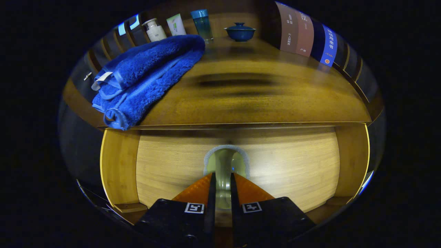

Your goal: Pull open the drawer, take out the items inside it, and place them on the countertop above the cabinet.

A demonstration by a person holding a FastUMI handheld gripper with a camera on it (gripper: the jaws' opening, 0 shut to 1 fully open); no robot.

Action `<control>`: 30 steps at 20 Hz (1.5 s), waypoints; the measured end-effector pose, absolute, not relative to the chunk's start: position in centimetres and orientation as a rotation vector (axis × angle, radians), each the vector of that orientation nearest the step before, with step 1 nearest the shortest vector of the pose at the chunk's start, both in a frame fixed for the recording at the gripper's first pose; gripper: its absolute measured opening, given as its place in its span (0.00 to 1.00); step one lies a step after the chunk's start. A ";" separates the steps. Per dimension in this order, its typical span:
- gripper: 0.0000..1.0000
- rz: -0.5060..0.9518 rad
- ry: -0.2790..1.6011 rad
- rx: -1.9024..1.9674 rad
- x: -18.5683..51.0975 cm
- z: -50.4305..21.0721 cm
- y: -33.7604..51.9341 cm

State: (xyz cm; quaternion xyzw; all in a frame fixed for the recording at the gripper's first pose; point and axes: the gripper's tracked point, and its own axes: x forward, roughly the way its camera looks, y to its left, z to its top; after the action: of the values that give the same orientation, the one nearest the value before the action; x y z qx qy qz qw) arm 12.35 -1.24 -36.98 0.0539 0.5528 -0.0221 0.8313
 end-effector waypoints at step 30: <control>0.18 -0.010 1.163 0.074 10.7 -36.9 -0.6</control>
State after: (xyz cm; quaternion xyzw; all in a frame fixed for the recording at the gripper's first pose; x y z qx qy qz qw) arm 10.70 -0.59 -36.85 0.0349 0.5492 -0.0046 0.8350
